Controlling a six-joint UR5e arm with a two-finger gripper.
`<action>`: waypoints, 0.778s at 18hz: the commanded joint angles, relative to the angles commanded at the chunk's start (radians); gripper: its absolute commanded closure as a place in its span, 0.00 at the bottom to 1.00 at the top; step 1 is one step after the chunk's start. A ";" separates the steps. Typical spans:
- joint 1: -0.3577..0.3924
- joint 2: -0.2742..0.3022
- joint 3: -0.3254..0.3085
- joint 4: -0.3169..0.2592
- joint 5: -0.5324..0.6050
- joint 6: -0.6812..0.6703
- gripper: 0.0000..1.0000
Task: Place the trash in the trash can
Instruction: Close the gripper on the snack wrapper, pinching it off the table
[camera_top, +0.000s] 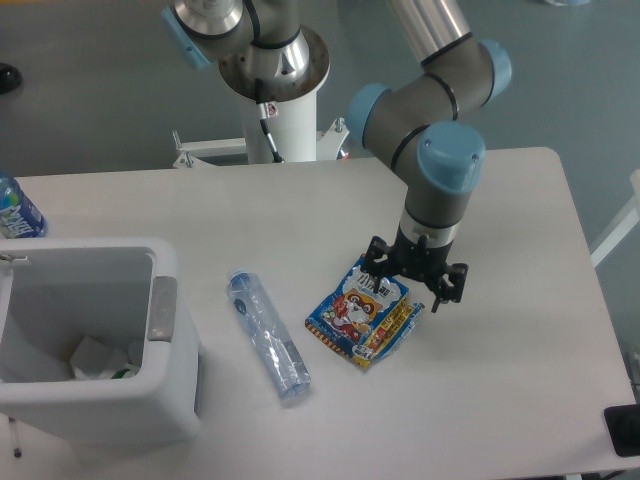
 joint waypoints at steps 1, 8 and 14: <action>0.000 0.000 -0.008 0.002 0.002 -0.003 0.00; -0.006 -0.009 -0.014 0.003 -0.037 -0.011 0.00; -0.024 -0.047 -0.018 0.046 -0.037 -0.014 0.00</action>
